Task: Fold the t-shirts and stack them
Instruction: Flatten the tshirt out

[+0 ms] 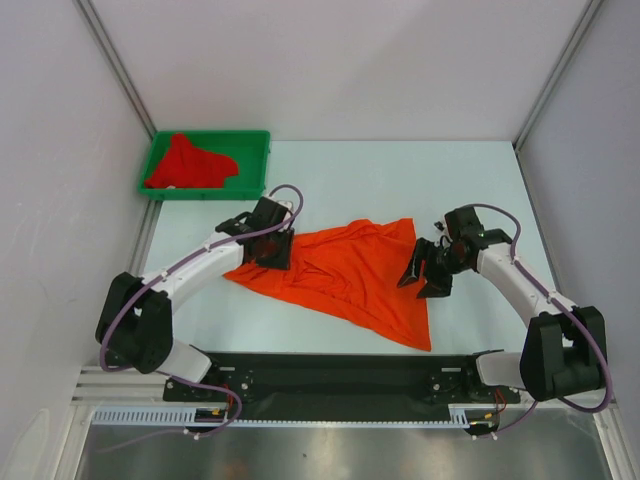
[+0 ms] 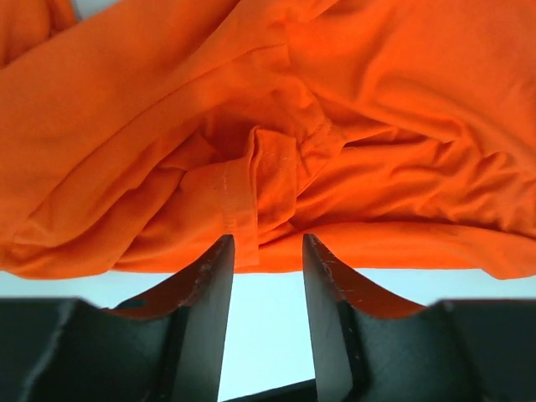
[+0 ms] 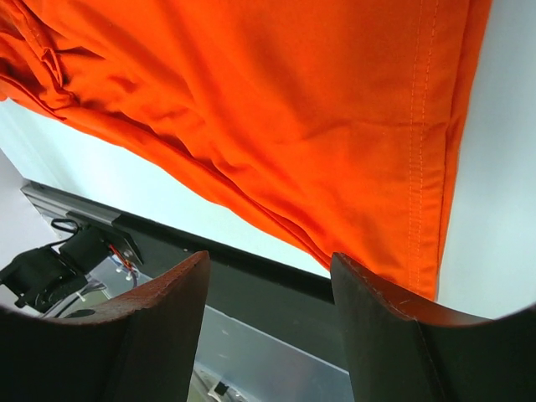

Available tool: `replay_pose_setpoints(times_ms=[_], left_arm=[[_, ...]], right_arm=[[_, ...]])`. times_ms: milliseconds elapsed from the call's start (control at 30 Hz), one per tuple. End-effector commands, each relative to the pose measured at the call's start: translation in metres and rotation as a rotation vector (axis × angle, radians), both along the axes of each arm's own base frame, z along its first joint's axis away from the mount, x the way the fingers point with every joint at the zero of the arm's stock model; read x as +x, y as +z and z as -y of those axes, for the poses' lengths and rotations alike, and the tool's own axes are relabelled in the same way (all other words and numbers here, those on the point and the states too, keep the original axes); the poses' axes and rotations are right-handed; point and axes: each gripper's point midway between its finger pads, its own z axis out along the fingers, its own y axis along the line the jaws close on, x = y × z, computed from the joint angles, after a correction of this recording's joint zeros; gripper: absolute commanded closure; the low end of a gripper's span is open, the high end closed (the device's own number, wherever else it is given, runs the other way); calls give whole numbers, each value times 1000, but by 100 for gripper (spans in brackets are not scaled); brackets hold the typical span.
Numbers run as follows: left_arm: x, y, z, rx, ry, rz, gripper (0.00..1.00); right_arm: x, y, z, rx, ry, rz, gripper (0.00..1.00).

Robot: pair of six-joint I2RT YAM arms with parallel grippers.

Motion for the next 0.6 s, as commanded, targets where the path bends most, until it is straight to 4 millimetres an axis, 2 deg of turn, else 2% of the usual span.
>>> replay_pose_setpoints(times_ms=[0, 67, 133, 200, 267, 333, 567], left_arm=[[-10, -6, -11, 37, 22, 1, 58], [-14, -4, -12, 37, 23, 12, 63], [-19, -6, -15, 36, 28, 12, 63], [-30, -11, -17, 29, 32, -11, 60], [-38, -17, -17, 19, 38, -30, 51], [-45, -28, -20, 26, 40, -51, 51], [-34, -41, -17, 47, 48, -45, 58]], right_arm=[[5, 9, -4, 18, -15, 55, 35], [4, 8, -4, 20, -19, 52, 35], [3, 6, -5, 25, -23, 52, 35], [2, 6, -5, 28, -24, 48, 35], [1, 5, -5, 27, -25, 49, 35], [1, 5, -5, 26, -30, 49, 35], [-1, 3, -5, 31, -31, 54, 35]])
